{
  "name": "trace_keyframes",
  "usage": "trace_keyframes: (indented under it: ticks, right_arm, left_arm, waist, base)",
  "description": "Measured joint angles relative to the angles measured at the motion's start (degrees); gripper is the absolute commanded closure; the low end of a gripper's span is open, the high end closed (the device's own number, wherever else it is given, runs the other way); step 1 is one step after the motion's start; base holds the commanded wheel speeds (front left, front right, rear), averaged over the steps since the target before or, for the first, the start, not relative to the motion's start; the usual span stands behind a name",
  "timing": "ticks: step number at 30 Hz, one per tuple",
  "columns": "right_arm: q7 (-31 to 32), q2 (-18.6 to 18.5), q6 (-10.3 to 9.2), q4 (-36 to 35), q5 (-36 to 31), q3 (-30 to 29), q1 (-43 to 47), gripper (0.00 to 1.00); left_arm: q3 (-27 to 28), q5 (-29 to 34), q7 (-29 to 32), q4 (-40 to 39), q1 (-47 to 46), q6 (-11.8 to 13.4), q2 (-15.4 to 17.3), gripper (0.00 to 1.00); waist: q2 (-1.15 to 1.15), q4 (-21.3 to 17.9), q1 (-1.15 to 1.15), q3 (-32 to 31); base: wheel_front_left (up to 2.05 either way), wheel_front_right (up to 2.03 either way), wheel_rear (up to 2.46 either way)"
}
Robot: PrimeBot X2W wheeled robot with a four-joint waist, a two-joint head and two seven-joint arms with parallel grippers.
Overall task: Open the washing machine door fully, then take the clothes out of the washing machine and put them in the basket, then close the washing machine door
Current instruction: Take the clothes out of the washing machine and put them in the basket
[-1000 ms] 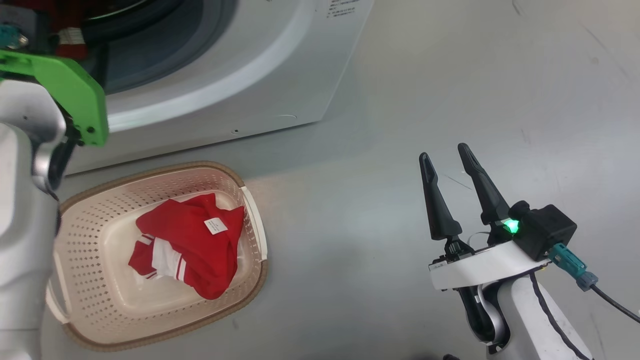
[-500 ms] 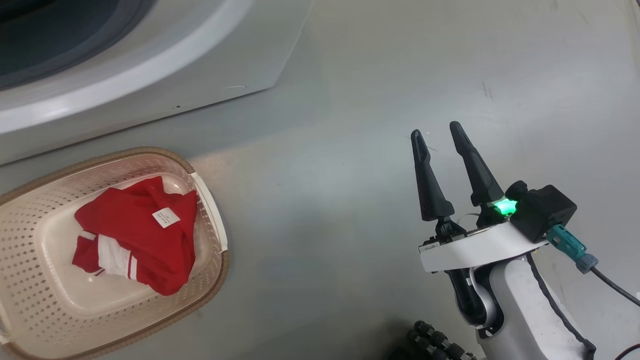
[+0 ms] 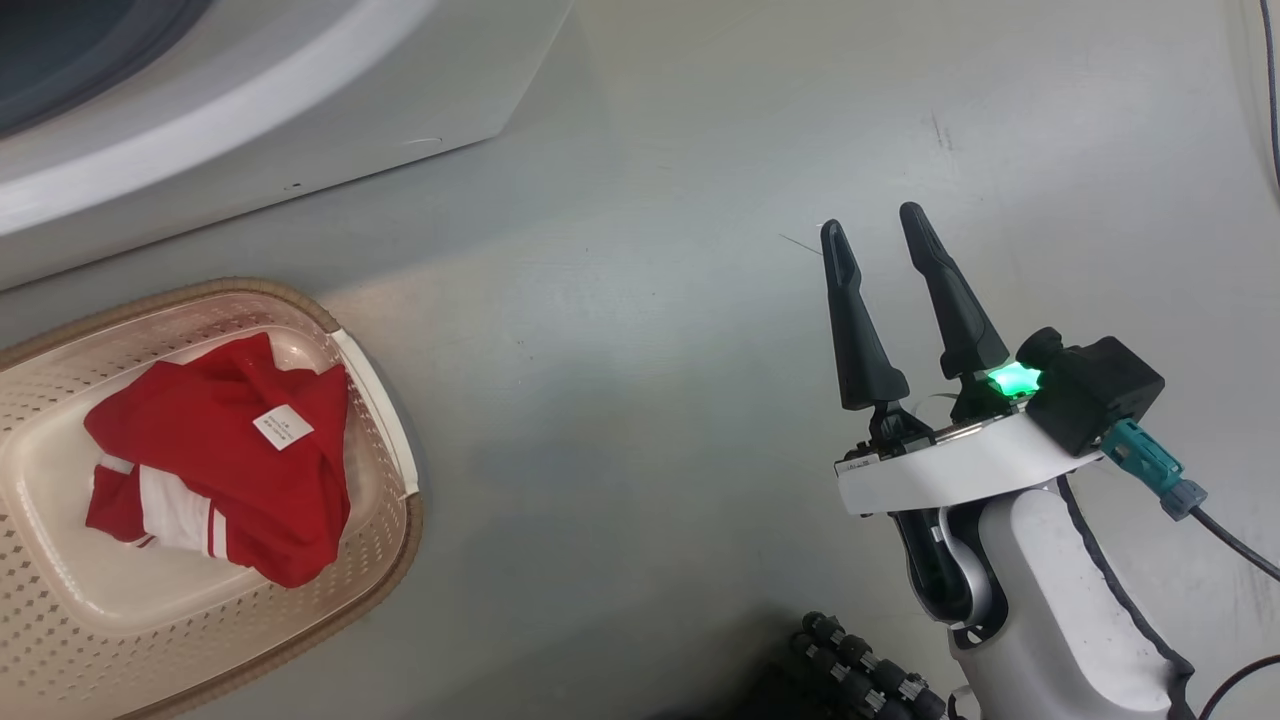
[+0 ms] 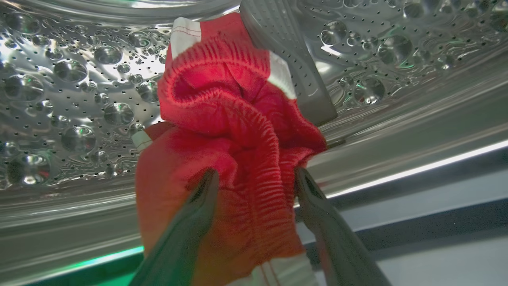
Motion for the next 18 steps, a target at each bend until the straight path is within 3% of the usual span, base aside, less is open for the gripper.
trace_keyframes:
  ticks: [2,3,5,18]
  right_arm:
    - [0.0,0.0,0.00,0.0,0.0,0.0,0.0,0.00]
    - [0.0,0.0,0.00,0.0,0.0,0.0,-0.1,0.00]
    - [0.0,0.0,0.00,0.1,0.0,0.0,-0.3,0.00]
    - [0.0,0.0,-0.15,0.3,0.3,-0.2,-2.0,0.00]
  left_arm:
    - [0.0,0.1,0.1,0.4,-0.5,0.3,0.1,0.00]
    - [0.0,0.3,0.1,0.5,-0.6,0.5,0.1,0.13]
    - [0.0,0.4,0.3,0.5,-0.9,0.5,0.1,0.99]
    - [-0.5,0.9,-2.3,1.0,-2.4,1.1,-0.6,1.00]
  waist:
    - [0.00,0.0,0.00,0.1]
    - [0.00,0.0,0.00,0.2]
    - [0.00,0.0,0.00,0.3]
    - [0.00,0.6,0.00,0.8]
  base:
    - [0.00,0.00,0.00]
    - [0.00,0.00,0.00]
    - [0.00,0.00,0.00]
    - [0.00,0.00,0.00]
